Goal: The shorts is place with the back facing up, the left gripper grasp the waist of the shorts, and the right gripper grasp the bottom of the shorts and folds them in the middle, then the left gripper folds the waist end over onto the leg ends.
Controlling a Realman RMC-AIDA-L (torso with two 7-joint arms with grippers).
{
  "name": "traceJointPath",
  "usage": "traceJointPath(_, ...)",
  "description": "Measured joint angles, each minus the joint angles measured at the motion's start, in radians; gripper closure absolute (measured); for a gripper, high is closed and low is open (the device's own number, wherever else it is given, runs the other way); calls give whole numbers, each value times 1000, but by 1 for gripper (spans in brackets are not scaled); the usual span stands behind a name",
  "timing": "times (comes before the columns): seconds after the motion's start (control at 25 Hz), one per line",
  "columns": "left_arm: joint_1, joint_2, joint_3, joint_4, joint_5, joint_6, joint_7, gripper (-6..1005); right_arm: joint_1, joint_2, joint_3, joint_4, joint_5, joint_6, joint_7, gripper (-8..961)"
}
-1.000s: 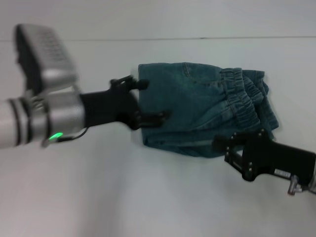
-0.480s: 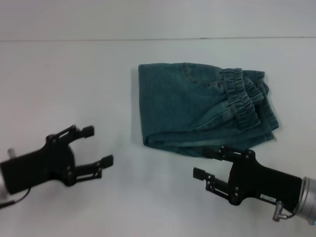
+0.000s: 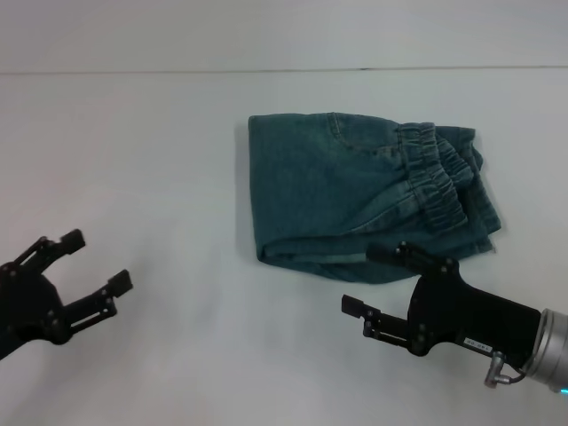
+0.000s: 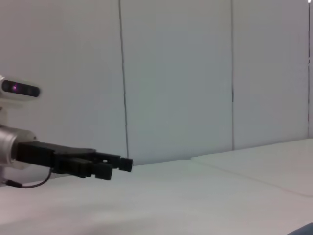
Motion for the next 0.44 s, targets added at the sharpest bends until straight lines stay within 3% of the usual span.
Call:
traceJointPath(0.08, 6, -6, -20, -6, 5, -6, 4, 63, 0, 0, 0, -1, 3, 0, -5, 274)
traceJointPath(0.24, 19, -9, -25, -16, 8, -20, 11, 63, -1, -3, -1, -8, 4, 2, -20, 146)
traceJointPath(0.44, 32, -11, -20, -11, 28, -2, 30, 63, -1, -7, -7, -9, -4, 3, -39, 146)
